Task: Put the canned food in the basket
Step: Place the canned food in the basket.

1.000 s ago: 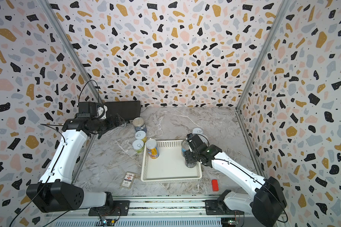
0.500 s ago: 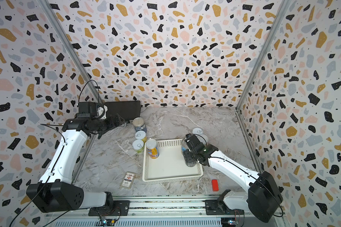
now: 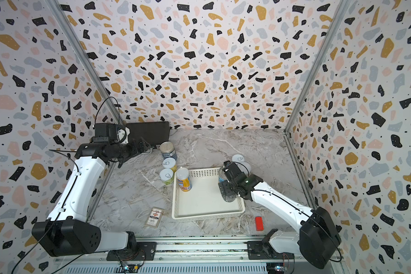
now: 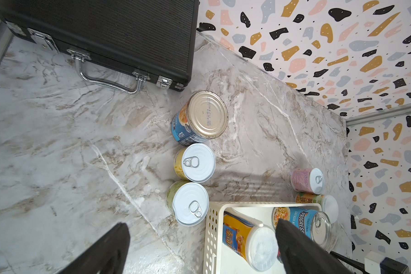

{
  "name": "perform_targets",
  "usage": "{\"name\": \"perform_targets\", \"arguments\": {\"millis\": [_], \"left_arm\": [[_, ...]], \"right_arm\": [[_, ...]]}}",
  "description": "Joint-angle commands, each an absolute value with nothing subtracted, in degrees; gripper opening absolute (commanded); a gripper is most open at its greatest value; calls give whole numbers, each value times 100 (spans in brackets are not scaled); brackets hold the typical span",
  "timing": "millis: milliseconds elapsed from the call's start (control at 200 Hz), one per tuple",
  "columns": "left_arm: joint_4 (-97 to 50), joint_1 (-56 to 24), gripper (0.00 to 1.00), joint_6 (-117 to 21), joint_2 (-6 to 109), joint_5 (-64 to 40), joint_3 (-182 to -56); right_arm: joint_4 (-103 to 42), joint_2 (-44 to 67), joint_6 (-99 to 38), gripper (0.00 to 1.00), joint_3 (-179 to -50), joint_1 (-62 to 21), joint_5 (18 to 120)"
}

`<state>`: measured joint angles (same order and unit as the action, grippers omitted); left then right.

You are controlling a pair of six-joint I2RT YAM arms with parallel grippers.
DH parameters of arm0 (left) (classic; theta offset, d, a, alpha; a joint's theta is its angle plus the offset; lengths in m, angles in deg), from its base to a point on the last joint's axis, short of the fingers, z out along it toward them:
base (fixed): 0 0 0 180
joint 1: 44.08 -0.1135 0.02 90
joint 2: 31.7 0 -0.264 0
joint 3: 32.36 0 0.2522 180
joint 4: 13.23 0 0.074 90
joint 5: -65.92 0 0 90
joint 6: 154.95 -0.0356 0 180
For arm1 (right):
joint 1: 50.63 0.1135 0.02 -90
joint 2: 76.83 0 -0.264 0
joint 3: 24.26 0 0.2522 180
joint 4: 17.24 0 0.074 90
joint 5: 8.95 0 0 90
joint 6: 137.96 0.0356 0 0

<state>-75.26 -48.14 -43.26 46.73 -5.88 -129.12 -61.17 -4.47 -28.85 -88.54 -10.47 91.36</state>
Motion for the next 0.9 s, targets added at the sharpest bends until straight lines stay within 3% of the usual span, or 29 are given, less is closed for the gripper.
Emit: {"name": "perform_targets", "arguments": {"millis": [0,566,896], "left_arm": [[-7340,-4838,100,-4352,4568,-492,-12857],[-7154,-4723,100,-4140,5233,-387,-12851],[-8034,-3945,100,-4517,7167,-1285,-14453]], "right_arm": [[-6037,-641,-2881,100,-8948,-1038,9304],[-6371,-1797,-2816,100,-8965,-1029,9297],[-6422,-2216,-2733,100,-8928,-1029,9144]]}}
